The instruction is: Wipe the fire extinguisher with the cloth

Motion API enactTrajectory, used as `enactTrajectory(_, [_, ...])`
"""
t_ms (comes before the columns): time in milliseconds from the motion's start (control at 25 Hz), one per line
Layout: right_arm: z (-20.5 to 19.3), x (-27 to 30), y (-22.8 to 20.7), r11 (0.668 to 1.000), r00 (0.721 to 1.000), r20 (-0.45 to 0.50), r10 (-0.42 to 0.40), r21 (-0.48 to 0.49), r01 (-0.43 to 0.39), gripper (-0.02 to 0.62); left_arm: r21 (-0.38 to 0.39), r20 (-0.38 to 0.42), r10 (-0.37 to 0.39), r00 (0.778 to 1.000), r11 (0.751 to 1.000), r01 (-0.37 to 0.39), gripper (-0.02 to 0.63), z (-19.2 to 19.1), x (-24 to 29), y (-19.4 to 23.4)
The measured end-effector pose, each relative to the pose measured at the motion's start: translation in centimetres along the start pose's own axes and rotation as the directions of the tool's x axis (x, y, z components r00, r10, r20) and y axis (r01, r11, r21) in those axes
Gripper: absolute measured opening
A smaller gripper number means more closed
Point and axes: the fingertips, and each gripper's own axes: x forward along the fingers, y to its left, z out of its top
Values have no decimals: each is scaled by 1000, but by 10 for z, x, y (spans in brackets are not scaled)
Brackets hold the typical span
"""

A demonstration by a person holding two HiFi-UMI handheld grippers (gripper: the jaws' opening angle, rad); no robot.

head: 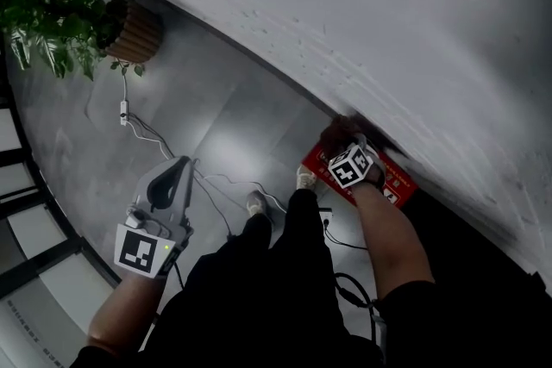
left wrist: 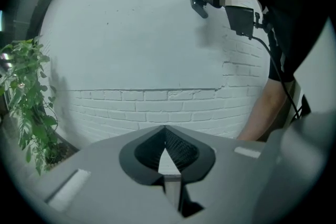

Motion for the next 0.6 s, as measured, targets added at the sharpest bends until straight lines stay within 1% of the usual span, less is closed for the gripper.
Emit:
enactTrajectory(120, [-8,-3,-2,1000,1000,-2,-4,-18,4,63,0,11,-16,1000,1000,16,0,1,5,-6])
enactTrajectory(240, [-27,-10,-3,1000,1000,-13,-14,14,14,63,-3,24,-49,999,999,49,0,6,13,-18])
enactTrajectory(360, [-54,-21,-5,998,999,-22,-37,46,38,63,2,26,-89,996,996,89,0,9,19,-31])
enactTrajectory(480, [-83,-29,-8,995,998,-30,-58,82,60,63,24,25,-133,991,991,133,0,7,27,-45])
enactTrajectory(600, [-127,-43,-18,985,994,-71,-79,146,89,61,33,11,-198,980,980,198,0,-4,43,-70])
